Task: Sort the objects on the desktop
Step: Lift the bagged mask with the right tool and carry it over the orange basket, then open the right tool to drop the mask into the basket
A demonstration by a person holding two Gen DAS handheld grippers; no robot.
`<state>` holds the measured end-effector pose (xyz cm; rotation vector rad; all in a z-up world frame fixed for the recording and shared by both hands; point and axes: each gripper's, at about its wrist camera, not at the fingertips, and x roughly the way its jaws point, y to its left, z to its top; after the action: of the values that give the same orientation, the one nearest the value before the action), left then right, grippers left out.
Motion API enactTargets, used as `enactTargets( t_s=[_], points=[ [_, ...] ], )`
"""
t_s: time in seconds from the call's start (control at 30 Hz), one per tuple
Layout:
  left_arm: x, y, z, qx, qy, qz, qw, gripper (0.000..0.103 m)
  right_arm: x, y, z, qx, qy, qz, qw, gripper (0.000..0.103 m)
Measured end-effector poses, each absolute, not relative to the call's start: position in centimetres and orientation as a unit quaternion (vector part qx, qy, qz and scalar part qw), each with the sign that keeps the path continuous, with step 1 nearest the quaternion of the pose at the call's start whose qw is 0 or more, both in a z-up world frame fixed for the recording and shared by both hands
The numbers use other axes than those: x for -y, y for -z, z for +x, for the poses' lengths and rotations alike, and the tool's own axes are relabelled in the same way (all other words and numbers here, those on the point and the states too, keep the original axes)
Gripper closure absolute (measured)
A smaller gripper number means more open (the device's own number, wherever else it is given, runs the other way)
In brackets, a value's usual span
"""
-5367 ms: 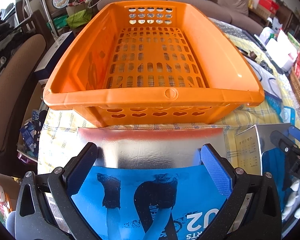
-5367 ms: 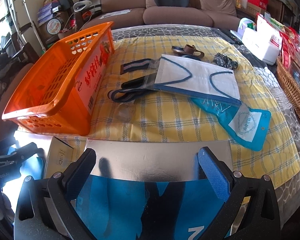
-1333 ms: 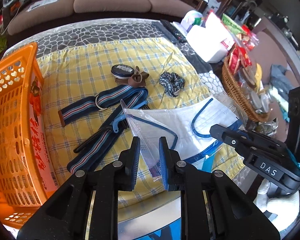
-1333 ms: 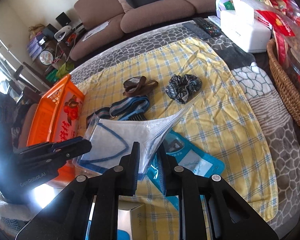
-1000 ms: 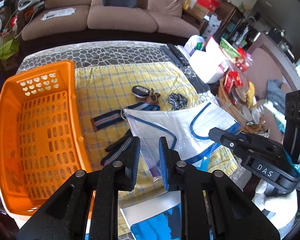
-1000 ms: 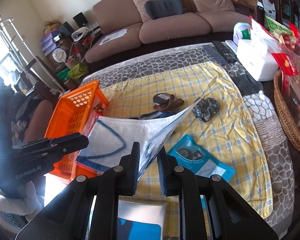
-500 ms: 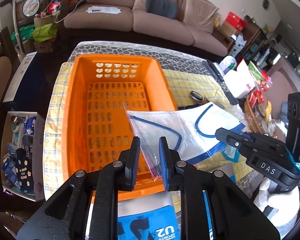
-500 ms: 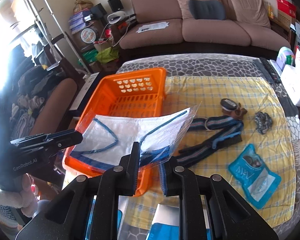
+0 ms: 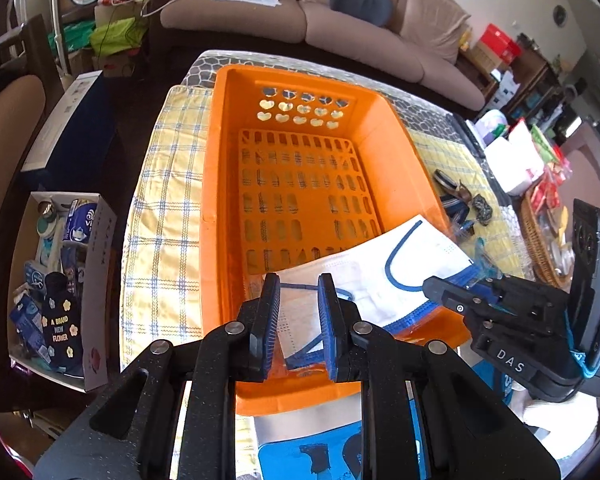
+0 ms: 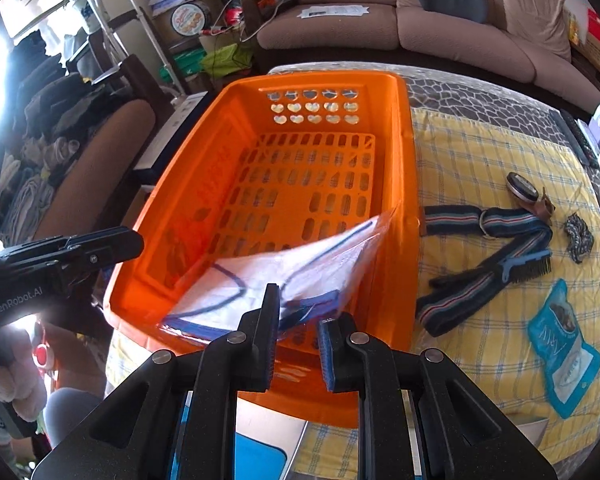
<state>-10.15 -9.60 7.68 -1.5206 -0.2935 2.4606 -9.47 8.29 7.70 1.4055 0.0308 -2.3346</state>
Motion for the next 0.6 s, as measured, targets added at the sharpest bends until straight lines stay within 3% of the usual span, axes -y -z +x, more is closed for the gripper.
enactTargets(
  t_s=[0.43, 0.53, 0.6],
  points=[
    [9.5, -7.2, -9.7, 0.100, -0.837, -0.525, 0.120, 0.085, -5.1, -5.3, -8.8, -0.061, 0.824, 0.525, 0.205, 0.084],
    [9.3, -7.1, -9.5, 0.097, -0.835, -0.527, 0.121, 0.085, -4.9, -5.4, -8.8, -0.076, 0.820, 0.532, 0.198, 0.062],
    [9.3, -7.0, -9.4, 0.096, -0.835, -0.528, 0.122, 0.085, -5.3, -6.0, -8.7, -0.077, 0.823, 0.530, 0.188, 0.053]
  ],
)
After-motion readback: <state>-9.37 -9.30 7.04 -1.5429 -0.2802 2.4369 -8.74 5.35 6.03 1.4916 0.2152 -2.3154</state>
